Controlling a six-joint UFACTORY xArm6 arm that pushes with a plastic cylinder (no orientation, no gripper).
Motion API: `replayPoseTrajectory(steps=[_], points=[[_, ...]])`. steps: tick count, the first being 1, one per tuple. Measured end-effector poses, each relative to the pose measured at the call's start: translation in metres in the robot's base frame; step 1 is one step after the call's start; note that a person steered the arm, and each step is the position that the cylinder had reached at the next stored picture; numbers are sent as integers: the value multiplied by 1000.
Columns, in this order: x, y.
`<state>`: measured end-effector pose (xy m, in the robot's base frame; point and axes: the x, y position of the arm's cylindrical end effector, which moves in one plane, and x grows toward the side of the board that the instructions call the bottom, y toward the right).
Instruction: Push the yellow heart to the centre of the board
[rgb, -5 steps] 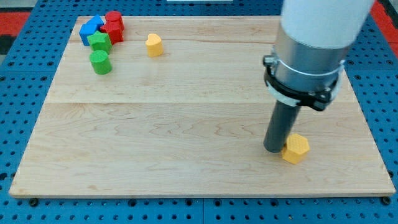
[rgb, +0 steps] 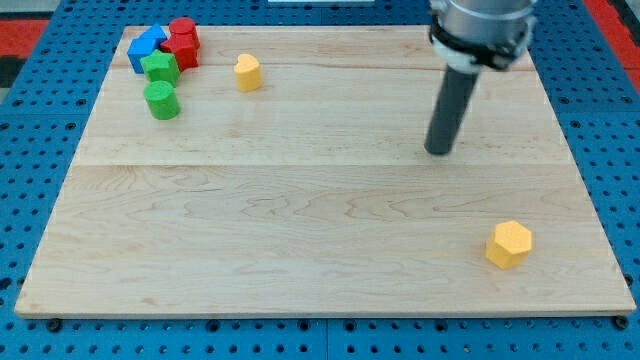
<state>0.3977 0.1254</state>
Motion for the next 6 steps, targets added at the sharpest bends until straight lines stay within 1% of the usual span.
replayPoseTrajectory(steps=[2, 3, 4, 5, 6], points=[[-121, -118], [-173, -206], [-162, -255], [-125, -239], [-97, -208]])
